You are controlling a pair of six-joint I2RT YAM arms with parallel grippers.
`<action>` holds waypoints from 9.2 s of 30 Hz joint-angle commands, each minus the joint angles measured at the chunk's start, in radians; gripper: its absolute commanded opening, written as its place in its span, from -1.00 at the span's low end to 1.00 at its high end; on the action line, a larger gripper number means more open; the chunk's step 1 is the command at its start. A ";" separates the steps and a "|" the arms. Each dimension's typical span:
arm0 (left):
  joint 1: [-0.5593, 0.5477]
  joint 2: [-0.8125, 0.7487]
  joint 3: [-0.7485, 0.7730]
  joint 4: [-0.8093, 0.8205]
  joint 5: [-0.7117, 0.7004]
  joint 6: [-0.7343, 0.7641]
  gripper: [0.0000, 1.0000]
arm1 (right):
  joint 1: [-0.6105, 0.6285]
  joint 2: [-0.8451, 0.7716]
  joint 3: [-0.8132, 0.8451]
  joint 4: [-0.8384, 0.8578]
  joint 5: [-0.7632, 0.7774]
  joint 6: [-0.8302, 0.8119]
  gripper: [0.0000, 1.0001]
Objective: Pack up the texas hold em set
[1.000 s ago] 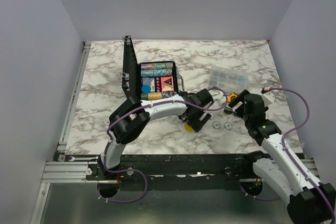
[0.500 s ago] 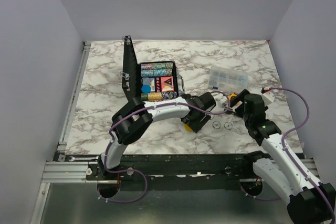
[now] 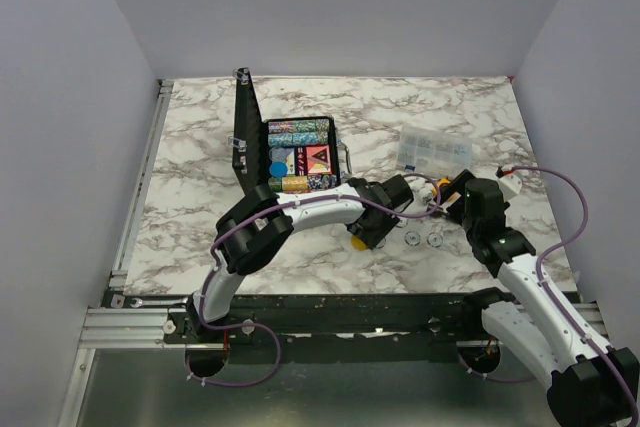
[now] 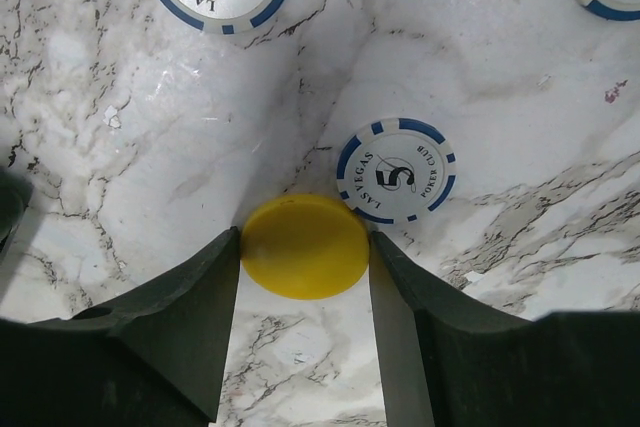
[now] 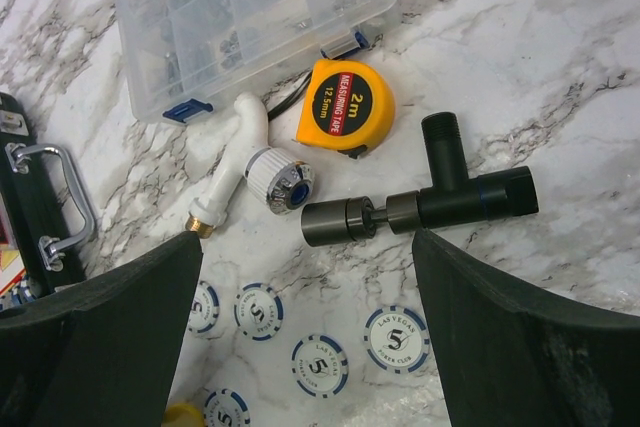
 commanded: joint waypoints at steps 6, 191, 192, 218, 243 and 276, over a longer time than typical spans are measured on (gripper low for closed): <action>0.004 -0.051 0.062 -0.091 -0.108 0.034 -0.23 | -0.004 0.007 -0.015 0.018 -0.008 -0.013 0.76; 0.230 -0.592 0.064 -0.110 0.219 -0.003 0.83 | -0.063 0.638 0.416 -0.512 -0.309 -0.048 -0.33; 0.230 -0.591 0.065 -0.110 0.220 -0.003 0.83 | -0.060 0.637 0.426 -0.514 -0.325 -0.051 -0.33; 0.253 -0.609 0.073 -0.122 0.157 0.009 0.83 | 0.358 0.917 0.538 -0.353 -0.470 0.142 -0.32; 0.253 -0.602 0.073 -0.122 0.180 0.005 0.84 | 0.385 0.852 0.458 -0.371 -0.459 0.181 -0.27; 0.253 -0.609 0.075 -0.124 0.182 0.005 0.84 | 0.247 0.733 0.455 -0.505 -0.318 0.131 0.51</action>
